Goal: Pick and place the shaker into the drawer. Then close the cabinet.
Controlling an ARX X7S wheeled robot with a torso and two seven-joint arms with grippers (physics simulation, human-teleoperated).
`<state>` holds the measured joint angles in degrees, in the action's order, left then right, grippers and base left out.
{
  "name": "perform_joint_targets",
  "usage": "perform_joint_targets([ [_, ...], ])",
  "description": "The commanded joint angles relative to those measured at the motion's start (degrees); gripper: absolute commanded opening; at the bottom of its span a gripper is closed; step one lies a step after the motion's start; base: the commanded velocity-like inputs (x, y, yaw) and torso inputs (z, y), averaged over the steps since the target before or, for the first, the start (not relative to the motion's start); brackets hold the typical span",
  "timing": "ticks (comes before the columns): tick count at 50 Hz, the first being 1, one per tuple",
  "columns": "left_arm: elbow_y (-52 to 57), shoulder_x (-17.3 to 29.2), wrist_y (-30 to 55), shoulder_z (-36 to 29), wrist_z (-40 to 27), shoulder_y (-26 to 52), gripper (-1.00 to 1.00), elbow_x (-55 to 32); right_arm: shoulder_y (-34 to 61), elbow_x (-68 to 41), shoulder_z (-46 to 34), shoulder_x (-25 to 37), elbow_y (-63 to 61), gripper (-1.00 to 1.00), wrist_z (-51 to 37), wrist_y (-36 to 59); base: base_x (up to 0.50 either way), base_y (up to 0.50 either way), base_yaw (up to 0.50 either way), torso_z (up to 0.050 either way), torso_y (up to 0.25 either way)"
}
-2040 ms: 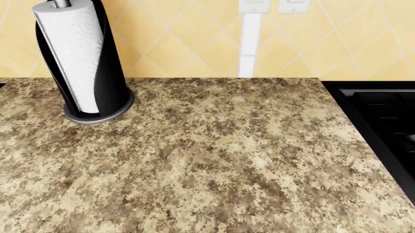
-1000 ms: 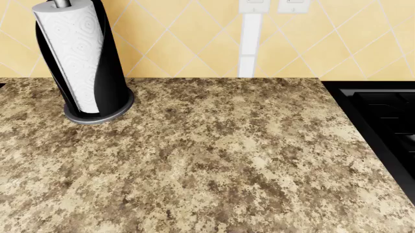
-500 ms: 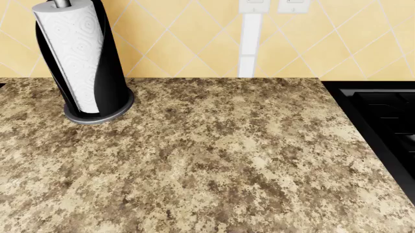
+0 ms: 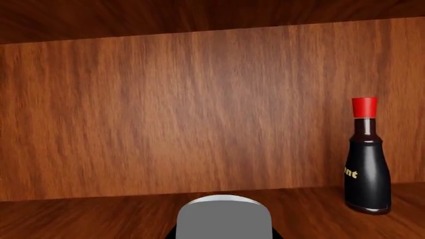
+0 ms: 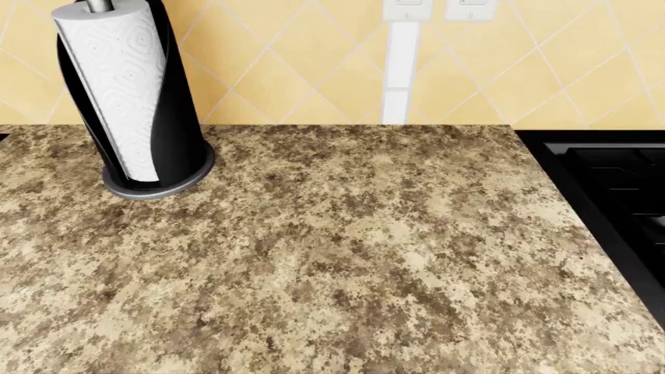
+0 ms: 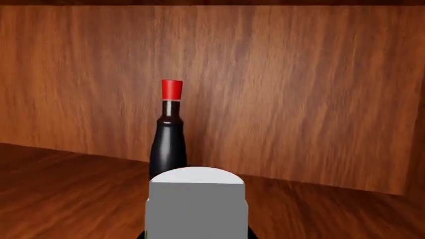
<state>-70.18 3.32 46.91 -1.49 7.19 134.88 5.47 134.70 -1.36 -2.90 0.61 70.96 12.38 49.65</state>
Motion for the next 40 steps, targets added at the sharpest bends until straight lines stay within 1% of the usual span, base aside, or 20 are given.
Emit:
perform_joint_targets([
  [1,1.87,0.32,0.24,0.47,-0.62,0.12,-1.00,-0.99,0.27,2.45,-1.82,0.07,-4.15,-1.00,2.59,-9.39,0.00,0.00,0.00,0.000,0.000],
  [3,2.12,0.21,-0.29,0.40,-0.43,0.12,-1.00,-0.88,0.27,3.54,-2.16,0.19,-4.75,-1.00,2.23,-11.98,0.00,0.00,0.00,0.000,0.000],
  [8,4.71,-0.68,-1.93,0.33,0.23,0.12,-1.00,-0.32,0.27,6.21,-2.62,0.11,-5.88,-1.00,1.78,-14.43,0.00,0.00,0.00,0.000,0.000],
  [13,7.04,-1.73,-3.80,0.64,0.73,0.12,-1.00,-0.39,0.28,7.59,-1.13,0.03,-7.57,-1.00,-0.93,-17.54,0.00,0.00,0.00,0.000,0.000],
  [19,7.64,-1.81,-4.54,0.71,0.72,0.12,-1.00,-0.71,0.27,7.60,-0.04,0.05,-8.76,-1.00,-0.79,-18.74,0.00,0.00,0.00,0.000,0.000],
  [28,7.25,-1.46,-4.71,0.78,0.68,0.12,-1.00,-0.90,0.26,7.18,-0.60,-0.05,-8.31,-1.00,-0.95,-19.54,0.00,0.00,0.00,0.000,0.000],
  [40,7.29,-1.49,-3.80,0.71,1.08,0.12,-1.00,-0.92,0.24,6.58,-1.61,0.06,-8.53,-1.00,-0.46,-19.54,-0.47,0.00,0.00,0.000,0.001],
])
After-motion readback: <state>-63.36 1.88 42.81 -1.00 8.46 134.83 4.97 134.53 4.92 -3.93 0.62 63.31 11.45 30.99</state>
